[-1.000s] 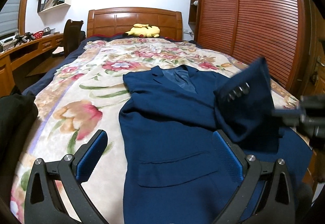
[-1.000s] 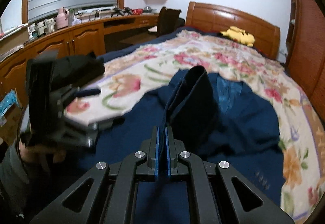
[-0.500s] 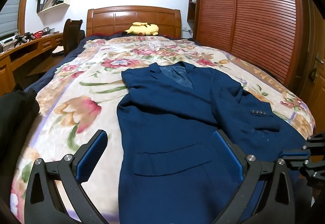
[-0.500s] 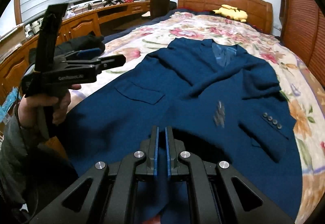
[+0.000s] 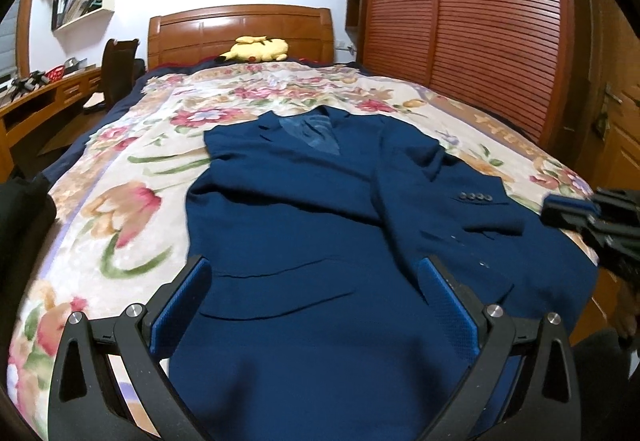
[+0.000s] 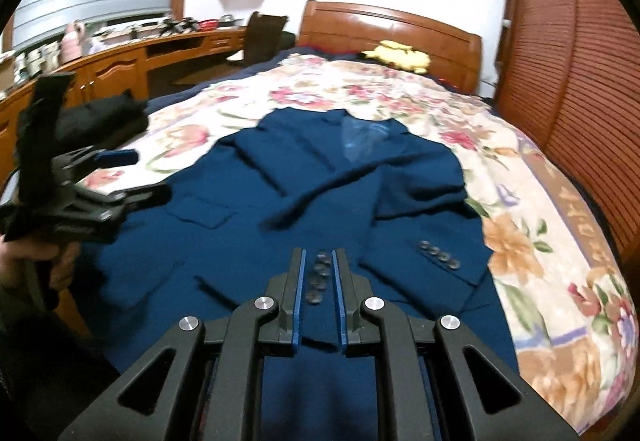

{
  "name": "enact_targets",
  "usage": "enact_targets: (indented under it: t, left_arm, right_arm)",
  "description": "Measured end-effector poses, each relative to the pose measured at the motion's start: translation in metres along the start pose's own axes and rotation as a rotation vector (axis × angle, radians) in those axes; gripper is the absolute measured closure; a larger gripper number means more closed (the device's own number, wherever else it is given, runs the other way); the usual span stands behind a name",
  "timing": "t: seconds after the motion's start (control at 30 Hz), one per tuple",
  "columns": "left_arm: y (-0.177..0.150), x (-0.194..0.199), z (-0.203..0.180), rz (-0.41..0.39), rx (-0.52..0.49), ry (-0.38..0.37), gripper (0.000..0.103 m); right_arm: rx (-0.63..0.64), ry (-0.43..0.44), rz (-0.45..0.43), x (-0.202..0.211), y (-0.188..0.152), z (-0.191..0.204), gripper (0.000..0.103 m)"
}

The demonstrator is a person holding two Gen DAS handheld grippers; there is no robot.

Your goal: Fold large clothes

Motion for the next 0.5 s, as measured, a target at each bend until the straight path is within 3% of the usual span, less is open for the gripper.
enact_targets:
  t: [0.3,0.5]
  left_arm:
    - [-0.01,-0.007,-0.014,0.029,-0.015,-0.014,0.0]
    - [-0.01,-0.003,-0.029,0.021,0.003,-0.06,0.014]
  right_arm:
    - [-0.093,-0.03,-0.021,-0.02,-0.02,-0.024,0.09]
    - [-0.097,-0.038,-0.01,-0.034,-0.038,-0.037,0.09]
Point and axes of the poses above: each gripper's, at about its wrist camera, not at the fingertips, and x roughly against the way its jaws point, z to its left, y to its top, the point moved 6 cm from there along -x, roughly the way its jaws point, and after that the axes turned 1 degree about -y, right-handed, at the moved point
